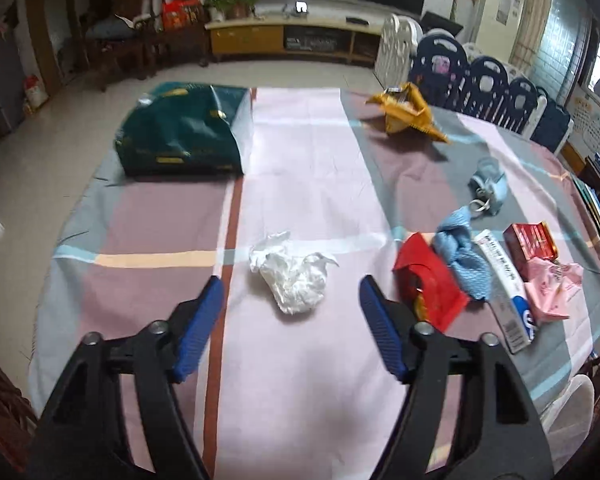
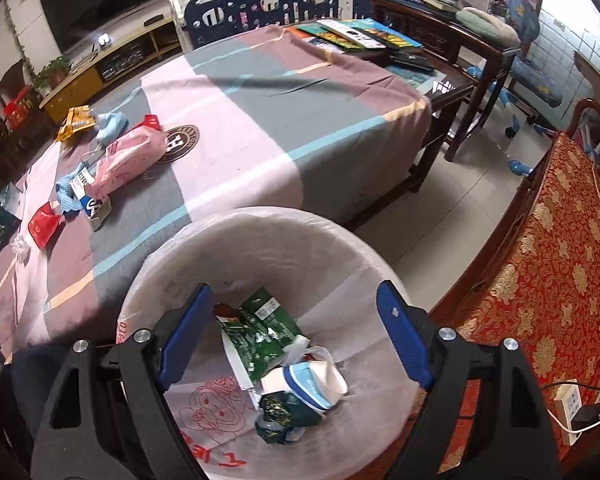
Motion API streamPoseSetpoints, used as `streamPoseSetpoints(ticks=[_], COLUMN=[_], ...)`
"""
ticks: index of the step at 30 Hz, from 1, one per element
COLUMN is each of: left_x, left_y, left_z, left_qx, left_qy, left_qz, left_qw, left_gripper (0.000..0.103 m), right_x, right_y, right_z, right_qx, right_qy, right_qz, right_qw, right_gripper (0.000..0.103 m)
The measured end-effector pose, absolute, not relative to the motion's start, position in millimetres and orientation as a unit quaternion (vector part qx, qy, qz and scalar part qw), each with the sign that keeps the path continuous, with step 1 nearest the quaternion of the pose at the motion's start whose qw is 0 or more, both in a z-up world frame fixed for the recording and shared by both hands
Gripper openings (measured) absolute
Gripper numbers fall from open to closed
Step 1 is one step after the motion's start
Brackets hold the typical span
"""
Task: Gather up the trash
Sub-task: 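Close the left gripper on the white tissue while the right grasps the pink plastic bag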
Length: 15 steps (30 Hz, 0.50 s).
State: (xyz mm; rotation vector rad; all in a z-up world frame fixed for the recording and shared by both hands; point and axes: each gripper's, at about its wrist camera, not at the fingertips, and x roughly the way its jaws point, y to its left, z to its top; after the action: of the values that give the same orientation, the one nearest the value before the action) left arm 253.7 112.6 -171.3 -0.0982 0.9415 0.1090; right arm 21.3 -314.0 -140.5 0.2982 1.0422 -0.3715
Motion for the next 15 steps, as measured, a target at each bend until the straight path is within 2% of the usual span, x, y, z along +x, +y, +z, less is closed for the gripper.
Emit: streamPoseSetpoints(ticks=[4,5,6,7,9,12,15], left_x=[268,269,269,272,272,260,230], left_y=[118,118,117,117,119,119,114], left_z=[-189,-191,-195,-199,-207,-200,-179], left_qx=[-0.044,-0.044,-0.04,-0.036,-0.047,-0.066,-0.049], left_qy=[0.461,0.46,0.462,0.471,0.485,0.468,0.419], left_qz=[0.063,0.064,0.065,0.061,0.04,0.019,0.021], left_qw=[0.884,0.885,0.884,0.879,0.873,0.881,0.907], left_gripper=[0.08,0.074,0.062,0.054,0.019,0.002,0.001], right_x=[48,57,70,82,109,150,189], right_y=[-299,-294,-288,-283,-267,-244,-226], right_z=[-144,-143,-143,-142,-139,-141,-154], right_qx=[0.154,0.162,0.174,0.18,0.178,0.184,0.208], right_qy=[0.497,0.496,0.49,0.483,0.459,0.432,0.436], right_qz=[-0.146,-0.135,-0.115,-0.104,-0.087,-0.075,-0.075], right_qw=[0.841,0.842,0.846,0.851,0.866,0.88,0.872], right_gripper=[0.082,0.082,0.082,0.082,0.082,0.083,0.085])
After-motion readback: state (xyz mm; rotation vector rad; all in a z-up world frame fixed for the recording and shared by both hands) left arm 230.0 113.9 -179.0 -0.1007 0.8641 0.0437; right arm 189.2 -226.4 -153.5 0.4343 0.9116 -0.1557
